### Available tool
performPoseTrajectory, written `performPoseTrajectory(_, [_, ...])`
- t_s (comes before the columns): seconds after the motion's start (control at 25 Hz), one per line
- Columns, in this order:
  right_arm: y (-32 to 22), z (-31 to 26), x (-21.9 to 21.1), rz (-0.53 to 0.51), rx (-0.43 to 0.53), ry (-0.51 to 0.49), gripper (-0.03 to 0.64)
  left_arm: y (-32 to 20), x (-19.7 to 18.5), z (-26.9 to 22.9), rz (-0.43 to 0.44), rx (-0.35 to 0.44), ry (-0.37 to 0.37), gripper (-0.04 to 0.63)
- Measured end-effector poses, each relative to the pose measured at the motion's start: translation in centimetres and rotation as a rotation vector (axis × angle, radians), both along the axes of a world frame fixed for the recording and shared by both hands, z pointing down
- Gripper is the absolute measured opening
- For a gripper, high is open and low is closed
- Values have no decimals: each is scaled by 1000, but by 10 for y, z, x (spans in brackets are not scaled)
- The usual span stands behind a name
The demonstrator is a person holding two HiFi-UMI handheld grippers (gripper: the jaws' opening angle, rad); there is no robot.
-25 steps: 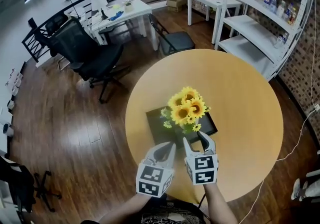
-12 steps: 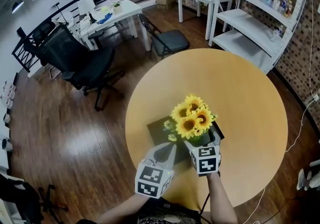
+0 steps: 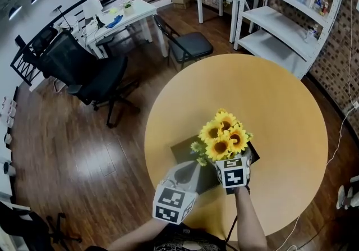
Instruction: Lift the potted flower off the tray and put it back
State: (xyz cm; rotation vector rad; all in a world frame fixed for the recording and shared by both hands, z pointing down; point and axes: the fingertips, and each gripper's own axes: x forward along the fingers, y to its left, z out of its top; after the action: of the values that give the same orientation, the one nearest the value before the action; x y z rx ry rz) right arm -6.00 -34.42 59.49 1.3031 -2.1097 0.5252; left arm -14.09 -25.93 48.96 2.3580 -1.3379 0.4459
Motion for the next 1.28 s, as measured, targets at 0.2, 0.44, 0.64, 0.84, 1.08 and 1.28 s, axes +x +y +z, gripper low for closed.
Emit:
performPoseTrajectory(0.2, [-12, 12, -8, -8, -21, 19, 591, -4, -14, 4, -13, -8, -3, 3])
performPoseTrajectory(0.44, [-23, 21, -4, 11, 2, 50, 553, -12, -16, 9, -13, -22, -3, 4])
performPoseTrajectory(0.64, [-27, 21, -1, 3, 26, 51, 506, -14, -9, 12, -8, -28, -6, 5])
performPoseTrajectory(0.84, [-26, 19, 1, 6, 27, 41, 505, -12, -7, 6, -10, -21, -7, 4])
performPoseTrajectory(1.08, [-13, -6, 9, 3, 68, -2, 505, -6, -16, 2, -70, -3, -8, 3])
performPoseTrajectory(1.28, [9, -40, 19, -11, 120, -18, 505, 2, -17, -4, -121, 20, 7, 5])
